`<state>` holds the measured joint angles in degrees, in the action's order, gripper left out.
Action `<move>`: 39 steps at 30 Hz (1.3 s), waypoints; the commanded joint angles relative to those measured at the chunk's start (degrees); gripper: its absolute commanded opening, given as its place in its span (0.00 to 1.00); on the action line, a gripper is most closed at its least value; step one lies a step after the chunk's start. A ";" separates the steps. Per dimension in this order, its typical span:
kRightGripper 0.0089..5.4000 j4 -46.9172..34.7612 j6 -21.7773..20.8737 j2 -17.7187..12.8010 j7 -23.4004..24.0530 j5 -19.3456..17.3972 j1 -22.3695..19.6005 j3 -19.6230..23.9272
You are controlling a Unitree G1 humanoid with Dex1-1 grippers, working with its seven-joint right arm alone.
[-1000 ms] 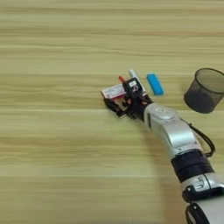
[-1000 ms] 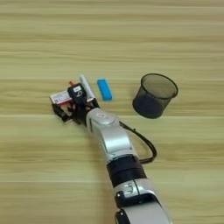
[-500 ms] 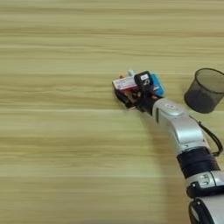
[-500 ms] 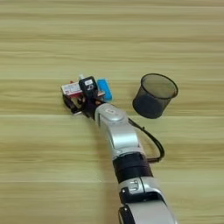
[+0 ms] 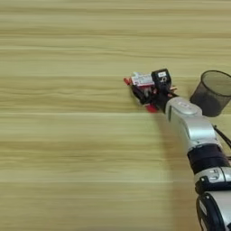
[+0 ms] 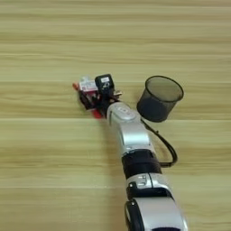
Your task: Move the objects on the table
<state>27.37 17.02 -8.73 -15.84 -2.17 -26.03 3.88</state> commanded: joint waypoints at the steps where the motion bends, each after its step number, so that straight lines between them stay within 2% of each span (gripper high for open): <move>1: 0.74 -0.79 -2.17 -1.87 1.79 0.04 -5.80 1.03; 15: 0.74 1.36 -0.94 -2.42 2.55 -1.08 -6.78 2.07; 18: 0.82 1.65 -0.35 -2.44 2.22 -1.47 -6.92 2.19; 21: 0.84 1.82 -0.21 -2.42 2.06 -1.55 -6.99 2.21; 22: 0.90 1.85 -0.19 -2.43 2.00 -1.60 -7.01 2.22; 26: 0.98 1.70 -0.28 -2.46 1.84 -1.81 -6.95 2.14; 28: 0.99 1.39 -0.38 -2.46 1.80 -1.88 -6.81 2.13; 34: 0.99 -1.66 -0.39 -2.78 1.96 -1.51 -5.24 1.84; 39: 0.99 -9.18 2.07 -2.91 1.34 -2.30 -1.56 1.85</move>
<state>23.42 19.57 -10.23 -14.30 -3.61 -25.10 5.41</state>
